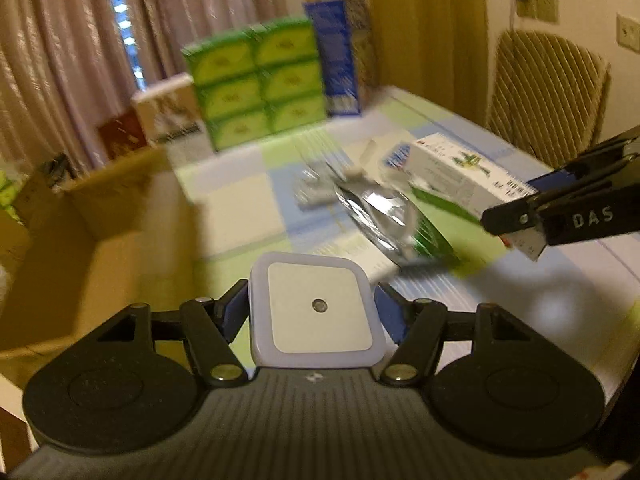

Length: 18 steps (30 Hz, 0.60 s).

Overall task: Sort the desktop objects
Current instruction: 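Carry both items to the cardboard box and release them inside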

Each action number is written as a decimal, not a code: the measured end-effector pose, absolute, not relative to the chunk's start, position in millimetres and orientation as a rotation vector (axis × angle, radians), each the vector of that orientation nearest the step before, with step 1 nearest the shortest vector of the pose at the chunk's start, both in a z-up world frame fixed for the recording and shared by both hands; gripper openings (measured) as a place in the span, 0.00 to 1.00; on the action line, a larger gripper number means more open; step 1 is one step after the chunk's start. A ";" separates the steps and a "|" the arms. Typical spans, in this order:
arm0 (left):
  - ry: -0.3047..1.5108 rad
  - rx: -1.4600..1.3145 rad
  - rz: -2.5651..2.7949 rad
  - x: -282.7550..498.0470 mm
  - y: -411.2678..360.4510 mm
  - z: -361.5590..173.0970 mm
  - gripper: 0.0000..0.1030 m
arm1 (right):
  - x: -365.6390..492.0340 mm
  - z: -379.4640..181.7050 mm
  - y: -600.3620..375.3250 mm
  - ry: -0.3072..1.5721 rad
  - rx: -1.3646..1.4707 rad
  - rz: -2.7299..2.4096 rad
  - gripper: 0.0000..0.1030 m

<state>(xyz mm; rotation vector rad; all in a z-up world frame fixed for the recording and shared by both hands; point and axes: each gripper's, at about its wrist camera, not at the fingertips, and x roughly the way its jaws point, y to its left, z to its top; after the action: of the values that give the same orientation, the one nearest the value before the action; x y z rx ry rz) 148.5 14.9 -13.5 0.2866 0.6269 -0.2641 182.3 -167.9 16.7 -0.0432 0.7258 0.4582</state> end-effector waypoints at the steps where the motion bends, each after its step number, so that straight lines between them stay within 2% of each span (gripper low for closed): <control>1: 0.616 0.284 -0.250 148.2 24.0 -4.5 0.61 | 184.0 23.3 -156.4 0.720 -0.038 0.482 0.34; 9: 0.571 0.276 -0.110 158.8 126.7 55.9 0.61 | 200.9 51.3 -41.7 0.736 -0.005 0.663 0.34; 18: 0.606 0.206 -0.060 200.2 222.0 62.7 0.61 | 235.9 35.5 46.9 0.783 -0.019 0.725 0.34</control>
<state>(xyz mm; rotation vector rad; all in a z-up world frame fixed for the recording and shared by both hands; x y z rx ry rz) 200.2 222.0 62.7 0.2056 0.6056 -0.0604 235.9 46.9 35.5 -0.0194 0.7835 0.7246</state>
